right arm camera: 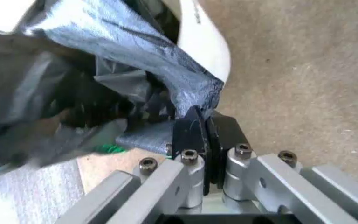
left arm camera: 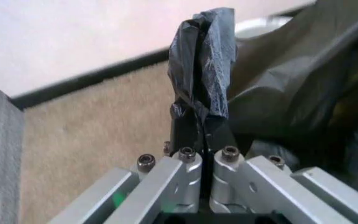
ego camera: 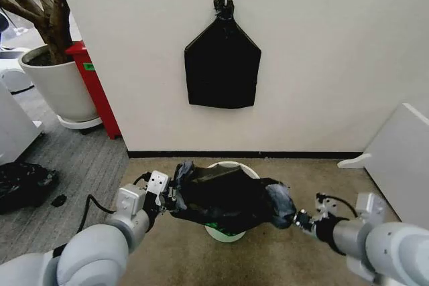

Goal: Place the garbage bag over the trash bin.

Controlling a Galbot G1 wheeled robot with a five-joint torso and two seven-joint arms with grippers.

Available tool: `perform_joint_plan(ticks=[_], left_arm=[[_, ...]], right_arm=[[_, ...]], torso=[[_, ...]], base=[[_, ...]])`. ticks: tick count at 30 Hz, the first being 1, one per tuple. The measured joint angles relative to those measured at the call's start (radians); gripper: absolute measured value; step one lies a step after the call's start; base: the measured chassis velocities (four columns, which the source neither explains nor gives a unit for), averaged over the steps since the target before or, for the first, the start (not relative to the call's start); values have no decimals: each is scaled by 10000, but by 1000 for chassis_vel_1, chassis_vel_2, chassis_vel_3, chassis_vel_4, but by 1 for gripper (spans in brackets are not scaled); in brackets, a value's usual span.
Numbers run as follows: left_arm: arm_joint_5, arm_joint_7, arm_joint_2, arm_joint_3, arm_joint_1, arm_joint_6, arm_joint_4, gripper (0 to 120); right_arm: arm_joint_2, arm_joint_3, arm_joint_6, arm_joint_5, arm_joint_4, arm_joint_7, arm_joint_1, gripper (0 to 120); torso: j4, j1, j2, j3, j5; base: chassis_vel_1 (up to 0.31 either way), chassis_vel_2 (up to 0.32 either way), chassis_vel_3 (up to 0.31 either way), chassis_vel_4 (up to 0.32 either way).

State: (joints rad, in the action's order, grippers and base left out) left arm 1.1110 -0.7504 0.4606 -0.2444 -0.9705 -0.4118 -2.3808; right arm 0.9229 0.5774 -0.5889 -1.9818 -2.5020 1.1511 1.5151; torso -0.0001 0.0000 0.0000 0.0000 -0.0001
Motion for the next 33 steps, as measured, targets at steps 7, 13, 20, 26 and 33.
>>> perform_joint_plan(ticks=[7,13,20,26,33], left_arm=[[-648,365,494,-1018,213,323,1391,0],[-871,533,737,-1389,273,442,1871,0],[-1364,635,1061,-1945,310,475,2178,0],[-1874,784,1292,-2236,370,583,2714,0],[-2753,1068,1562,-2346,425,1106,3313,0]], right_arm=[[217,-169,-286,755,288,-1031,-35,0],[625,-674,-434,1407,1100,-1406,-110,0],[842,-1031,-450,2284,2062,-1805,-215,0],[902,-1082,-472,2918,2870,-2140,-248,0],[983,-1194,-316,3914,3669,-2911,-488,0]], torso=[[1,0,0,1,-2],[2,0,0,1,1],[1,0,0,0,1],[1,0,0,0,1],[1,0,0,1,1]], base=[[0,0,0,0],[0,0,0,0],[0,0,0,0],[0,0,0,0],[0,0,0,0]])
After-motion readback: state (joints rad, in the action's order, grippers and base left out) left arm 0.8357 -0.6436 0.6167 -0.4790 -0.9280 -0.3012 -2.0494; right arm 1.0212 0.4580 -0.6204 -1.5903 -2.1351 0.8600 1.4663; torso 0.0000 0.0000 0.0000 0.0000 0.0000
